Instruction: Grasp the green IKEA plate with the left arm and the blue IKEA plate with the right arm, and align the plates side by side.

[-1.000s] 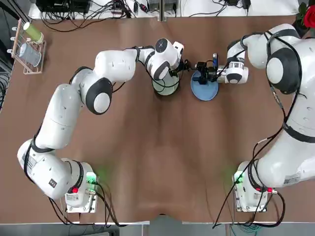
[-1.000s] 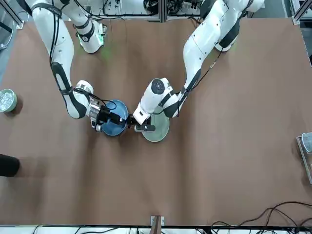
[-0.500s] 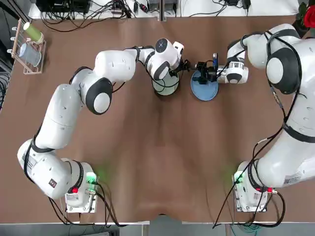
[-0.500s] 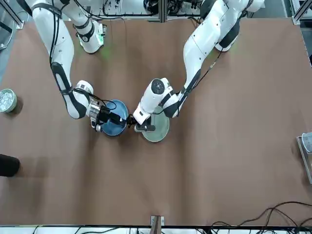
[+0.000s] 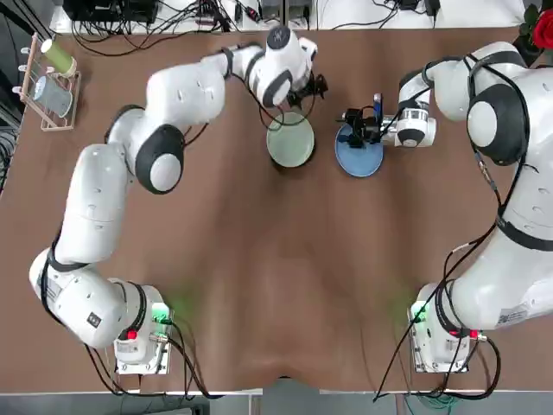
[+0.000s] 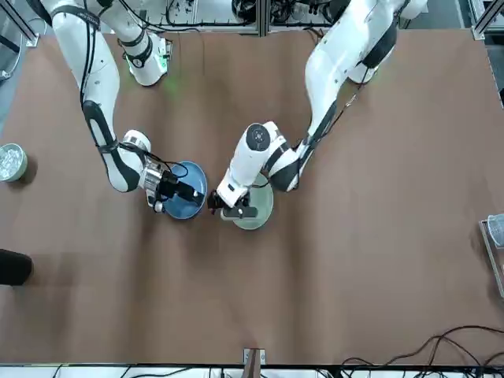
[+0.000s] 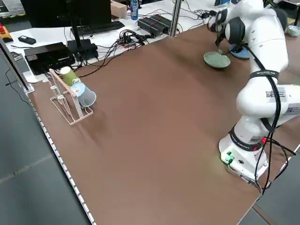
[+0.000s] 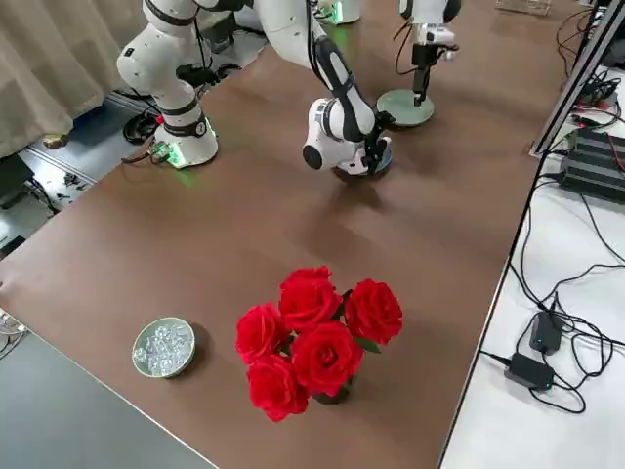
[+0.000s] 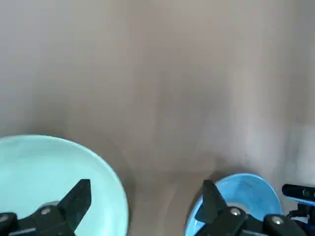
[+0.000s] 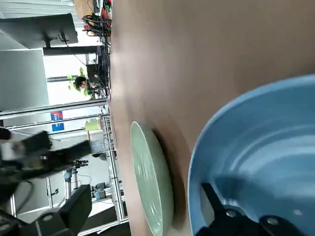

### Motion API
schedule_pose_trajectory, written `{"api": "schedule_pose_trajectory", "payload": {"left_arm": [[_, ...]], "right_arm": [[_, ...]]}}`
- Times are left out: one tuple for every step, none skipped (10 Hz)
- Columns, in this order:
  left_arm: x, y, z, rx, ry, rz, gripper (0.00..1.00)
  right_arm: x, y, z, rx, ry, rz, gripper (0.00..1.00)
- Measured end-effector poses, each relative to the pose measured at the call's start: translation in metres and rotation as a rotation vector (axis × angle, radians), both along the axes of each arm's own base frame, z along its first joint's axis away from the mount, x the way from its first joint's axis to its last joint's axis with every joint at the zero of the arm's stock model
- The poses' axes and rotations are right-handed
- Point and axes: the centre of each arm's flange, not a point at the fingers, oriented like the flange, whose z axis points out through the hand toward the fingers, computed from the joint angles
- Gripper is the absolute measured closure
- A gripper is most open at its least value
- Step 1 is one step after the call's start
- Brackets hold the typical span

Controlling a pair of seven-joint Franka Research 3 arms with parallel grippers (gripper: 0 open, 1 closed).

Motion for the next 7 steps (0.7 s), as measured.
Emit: {"api": "schedule_pose_trajectory", "payload": {"left_arm": [[0.007, 0.013, 0.017, 0.044, 0.012, -0.003, 0.0], [0.013, 0.026, 0.028, 0.098, 0.03, -0.02, 0.0], [0.017, 0.042, 0.04, 0.153, 0.045, -0.05, 0.0], [0.02, 0.058, 0.055, 0.197, 0.051, -0.079, 0.0], [0.024, 0.078, 0.073, 0.228, 0.046, -0.099, 0.0], [0.029, 0.099, 0.093, 0.244, 0.029, -0.11, 0.0], [0.034, 0.122, 0.113, 0.254, 0.011, -0.111, 0.0]], "right_arm": [[0.0, 0.002, 0.0, 0.002, -0.001, 0.0, 0.02], [0.001, 0.004, -0.001, 0.005, -0.002, -0.002, 0.02], [0.001, 0.008, -0.001, 0.013, -0.001, -0.01, 0.02], [0.001, 0.014, -0.001, 0.02, -0.001, -0.014, 0.02], [0.001, 0.02, -0.002, 0.024, -0.002, -0.014, 0.02], [0.001, 0.026, -0.002, 0.031, -0.001, -0.019, 0.02], [0.0, 0.033, -0.002, 0.038, 0.0, -0.022, 0.02]]}}
